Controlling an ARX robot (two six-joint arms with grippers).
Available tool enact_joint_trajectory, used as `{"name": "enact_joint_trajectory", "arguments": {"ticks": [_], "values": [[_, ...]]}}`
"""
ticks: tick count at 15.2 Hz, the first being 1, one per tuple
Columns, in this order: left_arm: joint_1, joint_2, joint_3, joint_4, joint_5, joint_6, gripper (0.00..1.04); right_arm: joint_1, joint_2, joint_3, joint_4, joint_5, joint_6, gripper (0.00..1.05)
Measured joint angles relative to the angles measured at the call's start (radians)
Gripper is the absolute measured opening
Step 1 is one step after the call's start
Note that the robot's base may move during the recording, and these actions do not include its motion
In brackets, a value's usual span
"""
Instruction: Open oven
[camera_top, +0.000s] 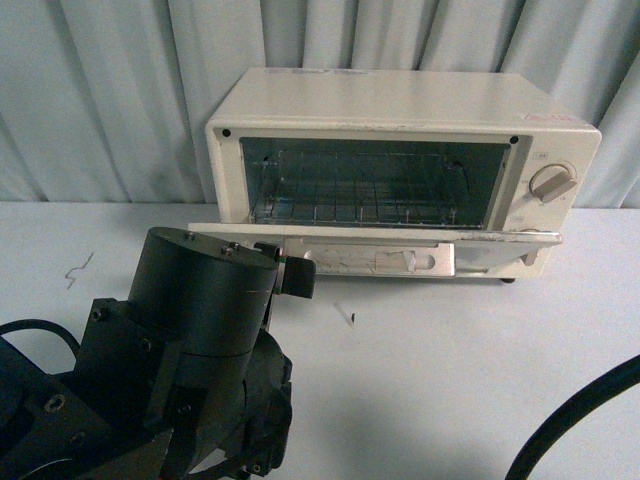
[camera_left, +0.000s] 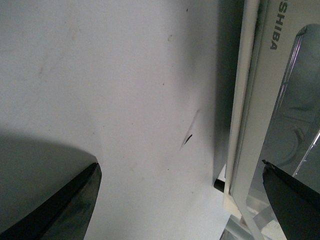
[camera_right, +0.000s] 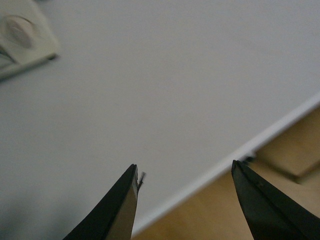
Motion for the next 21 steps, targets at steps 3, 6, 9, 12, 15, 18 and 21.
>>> {"name": "enact_joint_trajectory", "arguments": {"ticks": [3,6,9,12,15,18,21], "values": [[-0.003,0.000,-0.001,0.000,0.002,0.000,0.98,-0.127,-0.037,-0.235,0.615,-0.347,-0.258,0.39],[0.003,0.000,0.001,0.000,0.000,0.000,0.98,-0.232,-0.308,-0.237,0.795,-0.564,-0.591,0.02],[0.000,0.000,0.001,0.000,0.001,0.000,0.98,-0.295,-0.492,-0.229,0.601,-0.632,-0.645,0.02],[0.000,0.000,0.001,0.000,0.001,0.000,0.98,-0.448,-0.584,-0.229,0.492,-0.758,-0.658,0.02],[0.000,0.000,0.001,0.000,0.001,0.000,0.98,-0.439,-0.636,-0.229,0.434,-0.777,-0.660,0.02],[0.000,0.000,0.001,0.000,0.001,0.000,0.98,-0.439,-0.684,-0.229,0.392,-0.777,-0.660,0.02],[-0.001,0.000,0.001,0.000,0.000,0.000,0.98,-0.439,-0.863,-0.228,0.211,-0.777,-0.660,0.02]]}}
